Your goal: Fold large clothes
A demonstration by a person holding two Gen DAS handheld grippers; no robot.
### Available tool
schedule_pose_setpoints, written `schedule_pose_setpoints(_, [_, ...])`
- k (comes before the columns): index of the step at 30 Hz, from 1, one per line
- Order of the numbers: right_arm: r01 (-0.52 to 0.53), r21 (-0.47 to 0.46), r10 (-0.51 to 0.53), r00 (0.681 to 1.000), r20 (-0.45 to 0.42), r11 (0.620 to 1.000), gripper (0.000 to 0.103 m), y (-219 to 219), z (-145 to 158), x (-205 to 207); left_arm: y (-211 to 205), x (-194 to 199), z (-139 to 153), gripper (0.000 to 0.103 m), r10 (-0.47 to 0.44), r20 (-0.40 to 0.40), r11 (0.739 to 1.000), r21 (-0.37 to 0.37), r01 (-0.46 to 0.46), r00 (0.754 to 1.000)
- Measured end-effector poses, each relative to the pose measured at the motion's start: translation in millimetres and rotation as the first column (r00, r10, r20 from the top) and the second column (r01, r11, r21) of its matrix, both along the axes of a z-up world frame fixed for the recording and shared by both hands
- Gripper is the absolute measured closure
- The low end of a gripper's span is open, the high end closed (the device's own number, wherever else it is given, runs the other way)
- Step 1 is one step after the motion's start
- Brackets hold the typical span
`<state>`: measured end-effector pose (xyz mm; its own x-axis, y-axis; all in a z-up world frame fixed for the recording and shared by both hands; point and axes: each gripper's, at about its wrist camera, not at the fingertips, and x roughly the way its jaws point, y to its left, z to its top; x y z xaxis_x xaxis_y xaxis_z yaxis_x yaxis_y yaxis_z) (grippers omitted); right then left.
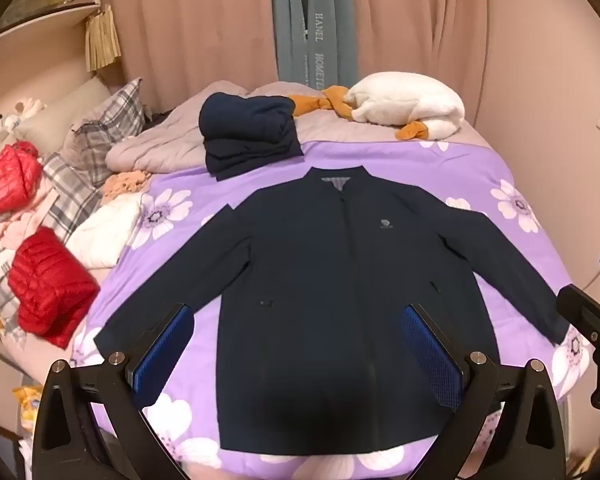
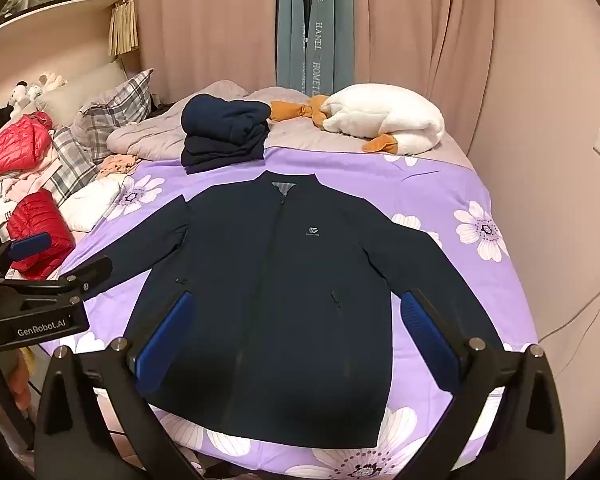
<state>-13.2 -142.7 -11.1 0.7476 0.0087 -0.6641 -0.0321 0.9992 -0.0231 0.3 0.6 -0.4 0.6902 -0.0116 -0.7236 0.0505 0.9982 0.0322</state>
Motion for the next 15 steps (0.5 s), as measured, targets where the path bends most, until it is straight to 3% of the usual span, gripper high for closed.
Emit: schedule_pose_setpoints(15, [-0.006,0.016,0.006,1.0,-0.005,1.0,0.0,11.7,3.8,-3.9,-3.4,-3.5,-1.6,0.001,0.013,0.019,0.999,0.039,-0.013,1.0])
